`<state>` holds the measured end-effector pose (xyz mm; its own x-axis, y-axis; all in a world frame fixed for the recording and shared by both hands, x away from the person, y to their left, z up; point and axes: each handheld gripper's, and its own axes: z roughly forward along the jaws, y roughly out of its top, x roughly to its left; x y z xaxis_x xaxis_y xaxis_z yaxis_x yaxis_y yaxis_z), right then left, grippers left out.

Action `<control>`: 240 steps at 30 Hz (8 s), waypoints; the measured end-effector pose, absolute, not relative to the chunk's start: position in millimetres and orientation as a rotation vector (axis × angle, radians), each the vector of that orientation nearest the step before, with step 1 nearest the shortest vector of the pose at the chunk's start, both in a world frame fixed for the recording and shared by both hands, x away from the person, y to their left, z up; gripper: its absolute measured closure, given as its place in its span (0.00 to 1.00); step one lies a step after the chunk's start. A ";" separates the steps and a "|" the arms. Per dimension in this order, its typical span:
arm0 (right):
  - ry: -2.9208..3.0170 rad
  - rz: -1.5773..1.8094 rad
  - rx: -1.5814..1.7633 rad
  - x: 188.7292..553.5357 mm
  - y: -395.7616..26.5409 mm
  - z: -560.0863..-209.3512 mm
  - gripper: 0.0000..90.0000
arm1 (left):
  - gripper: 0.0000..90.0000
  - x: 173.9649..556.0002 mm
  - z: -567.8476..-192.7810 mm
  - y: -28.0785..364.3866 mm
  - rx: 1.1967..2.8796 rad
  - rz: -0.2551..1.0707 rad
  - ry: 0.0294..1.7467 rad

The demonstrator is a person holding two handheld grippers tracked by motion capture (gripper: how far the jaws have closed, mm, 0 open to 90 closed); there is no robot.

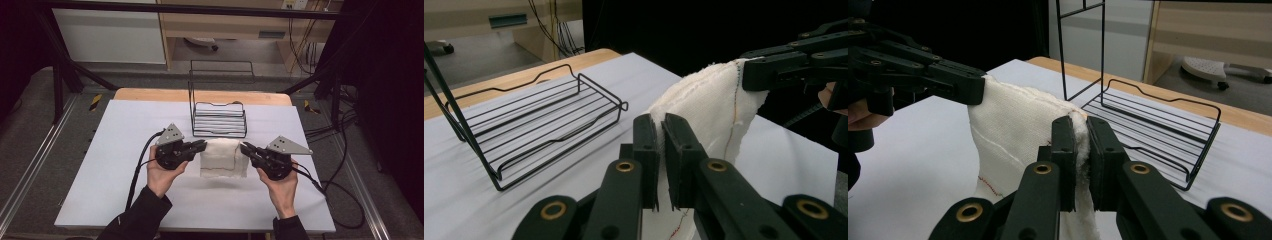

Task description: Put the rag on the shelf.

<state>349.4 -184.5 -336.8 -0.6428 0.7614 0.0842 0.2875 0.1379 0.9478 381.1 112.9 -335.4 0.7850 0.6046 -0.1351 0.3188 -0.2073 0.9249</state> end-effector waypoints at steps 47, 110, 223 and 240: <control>1.759 1.582 0.868 365.2 -173.2 -268.5 0.93 | 0.94 396.4 -269.7 117.4 1.618 0.451 0.657; 1.576 1.596 0.766 422.0 -156.6 -170.7 0.93 | 0.94 449.5 -173.0 122.3 1.455 0.587 0.617; 1.817 1.503 0.841 473.4 -169.7 -222.7 0.92 | 0.93 495.9 -223.8 114.5 1.654 0.512 0.682; 1.885 1.474 0.837 461.9 -171.5 -244.6 0.92 | 0.91 483.0 -239.4 114.8 1.733 0.496 0.663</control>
<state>461.9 -171.5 -244.6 -0.6229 0.7788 -0.0738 0.1158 0.1851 0.9759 483.0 114.8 -239.4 0.7504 0.6608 -0.0112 0.1755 -0.1830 0.9673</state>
